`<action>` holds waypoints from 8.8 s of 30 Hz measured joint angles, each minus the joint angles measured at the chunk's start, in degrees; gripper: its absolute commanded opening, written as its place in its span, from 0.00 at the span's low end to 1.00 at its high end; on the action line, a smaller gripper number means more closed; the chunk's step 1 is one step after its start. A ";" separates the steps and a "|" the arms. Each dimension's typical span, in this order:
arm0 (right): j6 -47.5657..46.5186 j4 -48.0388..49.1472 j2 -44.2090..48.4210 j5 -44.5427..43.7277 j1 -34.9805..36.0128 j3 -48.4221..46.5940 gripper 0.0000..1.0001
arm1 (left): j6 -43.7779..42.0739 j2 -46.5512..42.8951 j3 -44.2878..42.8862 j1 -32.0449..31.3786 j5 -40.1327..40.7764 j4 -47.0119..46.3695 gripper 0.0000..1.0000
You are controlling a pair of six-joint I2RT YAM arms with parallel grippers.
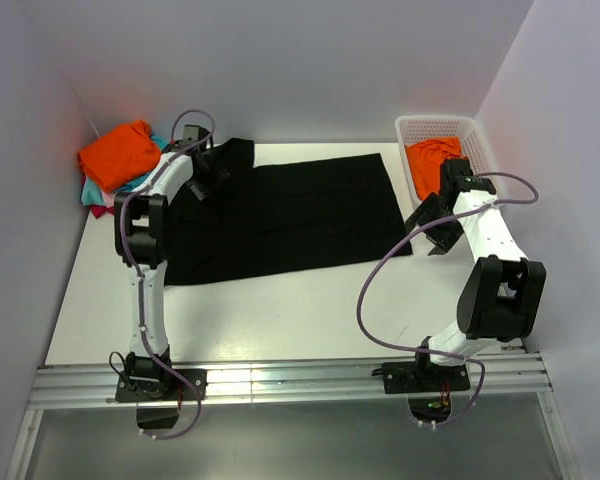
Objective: Fold and stack the t-shirts
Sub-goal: Fold the flattened tshirt in 1/3 of the way, then grap the side of the flattened tshirt furthest away from the robot with both arms
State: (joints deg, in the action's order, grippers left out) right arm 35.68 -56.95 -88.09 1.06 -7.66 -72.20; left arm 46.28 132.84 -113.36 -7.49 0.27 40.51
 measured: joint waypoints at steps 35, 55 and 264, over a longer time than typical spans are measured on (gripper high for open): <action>-3.76 3.19 -0.76 1.38 2.91 1.57 0.75 | 4.63 -20.04 32.09 0.90 5.70 -8.33 0.60; -4.92 1.60 -2.95 0.46 2.91 -0.28 0.74 | 7.65 -17.03 29.62 0.74 9.07 -9.62 0.47; 19.78 24.24 -65.05 -1.33 12.55 -68.00 0.38 | -3.80 -50.64 39.15 7.02 -21.31 -16.63 0.00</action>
State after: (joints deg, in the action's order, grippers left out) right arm 55.46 -32.71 -153.14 -0.27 4.89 -140.20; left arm 42.48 82.19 -74.22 -0.47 -21.04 23.88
